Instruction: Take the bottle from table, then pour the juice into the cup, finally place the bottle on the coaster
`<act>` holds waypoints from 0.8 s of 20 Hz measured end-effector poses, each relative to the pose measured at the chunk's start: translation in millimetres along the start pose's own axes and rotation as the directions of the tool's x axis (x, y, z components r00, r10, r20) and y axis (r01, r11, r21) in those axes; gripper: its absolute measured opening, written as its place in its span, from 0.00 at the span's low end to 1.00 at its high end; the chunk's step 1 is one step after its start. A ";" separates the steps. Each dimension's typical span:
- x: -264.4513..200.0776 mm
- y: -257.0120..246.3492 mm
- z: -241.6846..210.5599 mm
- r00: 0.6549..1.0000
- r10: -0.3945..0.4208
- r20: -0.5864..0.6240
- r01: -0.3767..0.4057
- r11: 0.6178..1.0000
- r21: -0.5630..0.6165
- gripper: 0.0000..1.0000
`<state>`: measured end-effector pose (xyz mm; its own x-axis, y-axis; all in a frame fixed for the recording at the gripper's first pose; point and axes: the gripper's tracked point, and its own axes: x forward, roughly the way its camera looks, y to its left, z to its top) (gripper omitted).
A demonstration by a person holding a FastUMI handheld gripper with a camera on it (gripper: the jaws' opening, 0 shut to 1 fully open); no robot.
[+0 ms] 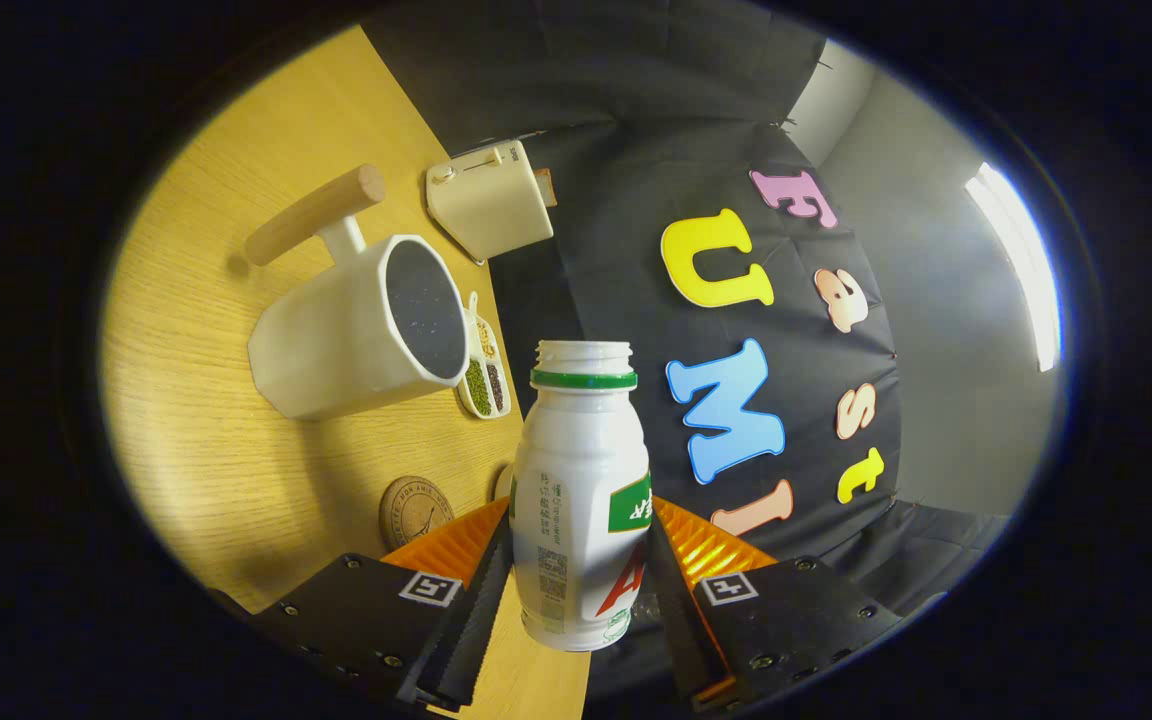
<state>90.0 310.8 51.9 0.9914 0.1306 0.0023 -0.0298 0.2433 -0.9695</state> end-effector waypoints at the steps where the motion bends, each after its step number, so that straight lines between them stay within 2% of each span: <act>1: -0.1 -0.5 0.0 1.000 0.000 0.000 0.000 1.000 -0.014 0.72; 16: 8.1 -16.5 6.9 0.998 -0.053 0.023 0.057 0.975 -0.216 0.72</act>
<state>97.6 314.4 69.7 0.9884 0.1394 0.0597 0.0550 0.0372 -0.9978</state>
